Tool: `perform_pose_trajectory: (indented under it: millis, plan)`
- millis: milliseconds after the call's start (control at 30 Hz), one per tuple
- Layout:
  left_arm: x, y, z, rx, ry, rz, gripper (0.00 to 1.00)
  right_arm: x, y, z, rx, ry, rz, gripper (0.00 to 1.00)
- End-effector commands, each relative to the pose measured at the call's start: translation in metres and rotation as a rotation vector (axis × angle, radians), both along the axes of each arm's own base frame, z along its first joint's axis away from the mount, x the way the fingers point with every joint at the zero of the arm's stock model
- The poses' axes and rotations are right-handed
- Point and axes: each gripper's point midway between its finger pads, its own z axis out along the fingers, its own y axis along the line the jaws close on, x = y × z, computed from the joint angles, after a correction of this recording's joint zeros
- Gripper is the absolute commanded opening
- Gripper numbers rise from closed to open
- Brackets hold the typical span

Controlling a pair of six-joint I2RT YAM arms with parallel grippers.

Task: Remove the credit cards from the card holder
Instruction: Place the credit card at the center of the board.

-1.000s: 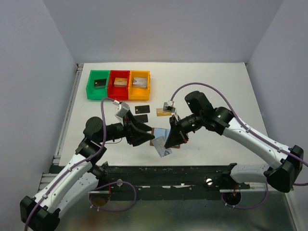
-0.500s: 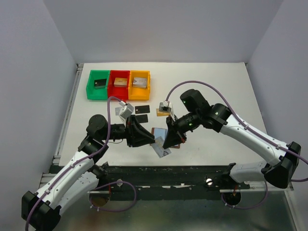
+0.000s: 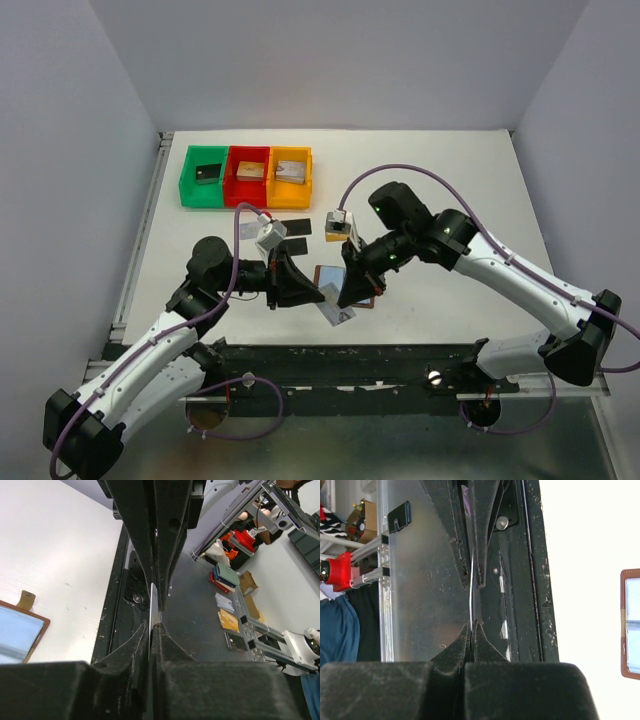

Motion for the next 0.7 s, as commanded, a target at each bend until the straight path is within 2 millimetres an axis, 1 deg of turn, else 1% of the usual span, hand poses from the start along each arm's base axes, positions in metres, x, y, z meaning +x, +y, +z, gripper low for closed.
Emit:
perform_pose_trajectory:
  millis: [0,100,167,200,233,267,300,367,467,500,533,567,633,667]
  plan:
    - [-0.014,-0.002,0.003,-0.001,-0.029,-0.078,0.12,-0.001,0.000,0.000,-0.023,-0.022,0.019,0.00]
    - [-0.016,-0.004,0.001,0.008,-0.027,-0.093,0.00,-0.001,0.001,0.001,-0.023,-0.027,0.019,0.00]
    - [-0.016,-0.004,0.000,0.007,-0.029,-0.090,0.00,-0.001,0.001,0.002,-0.025,-0.030,0.015,0.00]
    - [-0.015,-0.004,0.001,0.004,-0.032,-0.082,0.00,0.001,0.002,0.002,-0.028,-0.037,0.004,0.03]
    - [-0.015,-0.004,0.001,0.001,-0.037,-0.073,0.00,0.006,0.002,0.001,-0.038,-0.050,-0.023,0.19]
    - [-0.013,-0.003,0.002,-0.004,-0.046,-0.050,0.00,0.010,0.002,0.000,-0.047,-0.072,-0.046,0.32]
    - [-0.009,-0.002,0.000,-0.003,-0.055,-0.022,0.00,0.018,0.001,-0.002,-0.070,-0.079,-0.106,0.42]
    - [-0.001,0.002,-0.002,0.006,-0.068,0.055,0.00,0.037,-0.002,-0.002,-0.101,-0.122,-0.237,0.52]
    - [0.022,0.014,-0.004,0.007,-0.054,0.215,0.00,0.067,-0.012,0.003,-0.091,-0.182,-0.428,0.58]
    - [0.029,0.019,-0.007,0.008,-0.040,0.258,0.00,0.081,-0.021,0.004,-0.098,-0.186,-0.526,0.61]
    - [0.039,0.026,-0.009,0.009,-0.025,0.315,0.00,0.091,-0.029,0.006,-0.086,-0.191,-0.596,0.61]
    - [0.048,0.032,-0.011,0.011,-0.008,0.379,0.00,0.102,-0.041,0.013,-0.064,-0.204,-0.678,0.62]
    - [0.068,0.049,-0.017,0.015,0.044,0.519,0.00,0.117,-0.059,0.019,-0.021,-0.252,-0.806,0.62]
    - [0.083,0.060,-0.026,0.026,0.090,0.620,0.00,0.122,-0.067,0.019,-0.008,-0.284,-0.861,0.62]
